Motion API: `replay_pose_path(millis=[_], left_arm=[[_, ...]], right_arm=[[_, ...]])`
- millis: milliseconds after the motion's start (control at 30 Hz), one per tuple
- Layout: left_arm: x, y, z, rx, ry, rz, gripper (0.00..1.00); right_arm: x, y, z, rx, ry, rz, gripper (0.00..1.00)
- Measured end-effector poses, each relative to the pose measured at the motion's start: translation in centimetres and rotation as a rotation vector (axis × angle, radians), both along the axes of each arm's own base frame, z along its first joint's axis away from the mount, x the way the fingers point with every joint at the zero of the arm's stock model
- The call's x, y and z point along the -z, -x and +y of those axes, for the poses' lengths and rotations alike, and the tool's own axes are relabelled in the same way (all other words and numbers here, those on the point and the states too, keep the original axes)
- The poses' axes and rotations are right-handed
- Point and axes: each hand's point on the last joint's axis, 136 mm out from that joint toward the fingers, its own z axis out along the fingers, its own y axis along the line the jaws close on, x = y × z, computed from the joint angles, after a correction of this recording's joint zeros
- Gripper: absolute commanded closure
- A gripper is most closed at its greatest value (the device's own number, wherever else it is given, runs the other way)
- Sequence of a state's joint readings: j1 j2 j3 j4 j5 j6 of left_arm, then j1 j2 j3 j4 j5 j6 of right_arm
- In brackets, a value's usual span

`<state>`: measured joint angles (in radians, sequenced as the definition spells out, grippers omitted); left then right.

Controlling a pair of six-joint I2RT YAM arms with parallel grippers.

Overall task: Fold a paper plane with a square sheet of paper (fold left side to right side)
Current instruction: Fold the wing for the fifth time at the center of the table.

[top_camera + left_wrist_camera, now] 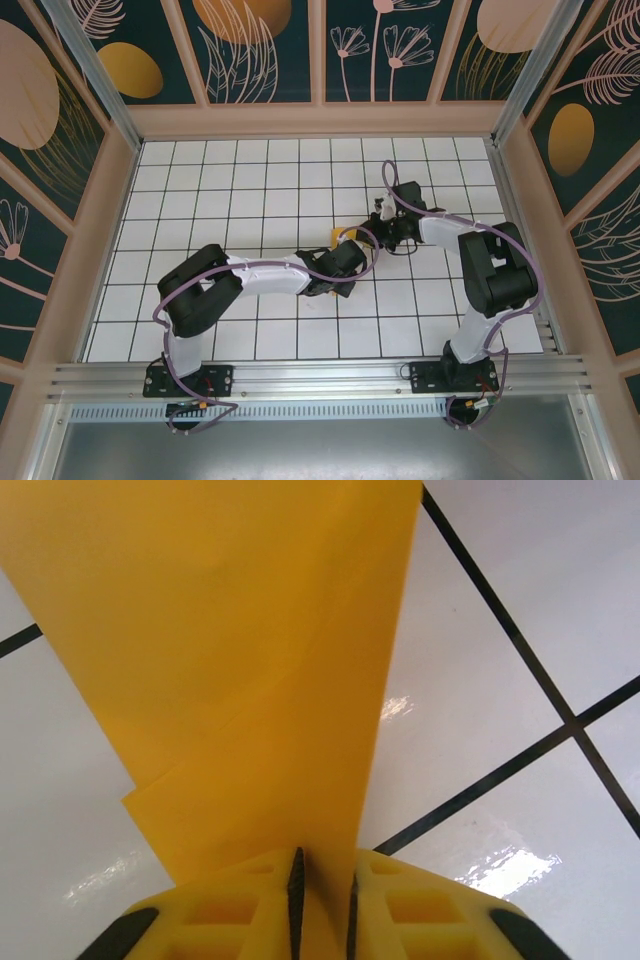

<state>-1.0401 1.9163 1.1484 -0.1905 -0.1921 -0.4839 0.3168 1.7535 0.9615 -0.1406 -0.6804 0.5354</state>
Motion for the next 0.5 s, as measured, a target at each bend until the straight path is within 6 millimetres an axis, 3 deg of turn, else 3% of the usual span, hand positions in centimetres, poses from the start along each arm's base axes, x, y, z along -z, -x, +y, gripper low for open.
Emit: replay_pose_path(millis=[200, 300, 500], left_arm=[[0.0, 0.1, -0.1, 0.005, 0.004, 0.007, 0.91], [0.0, 0.3, -0.2, 0.012, 0.016, 0.023, 0.94], [0.0, 0.3, -0.7, 0.03, 0.073, 0.083, 0.94]], right_arm=[[-0.3, -0.5, -0.8, 0.015, 0.015, -0.02, 0.59], [-1.9, -1.3, -2.0, 0.05, 0.022, -0.07, 0.48], [-5.6, -1.8, -5.3, 0.135, 0.036, -0.195, 0.39]])
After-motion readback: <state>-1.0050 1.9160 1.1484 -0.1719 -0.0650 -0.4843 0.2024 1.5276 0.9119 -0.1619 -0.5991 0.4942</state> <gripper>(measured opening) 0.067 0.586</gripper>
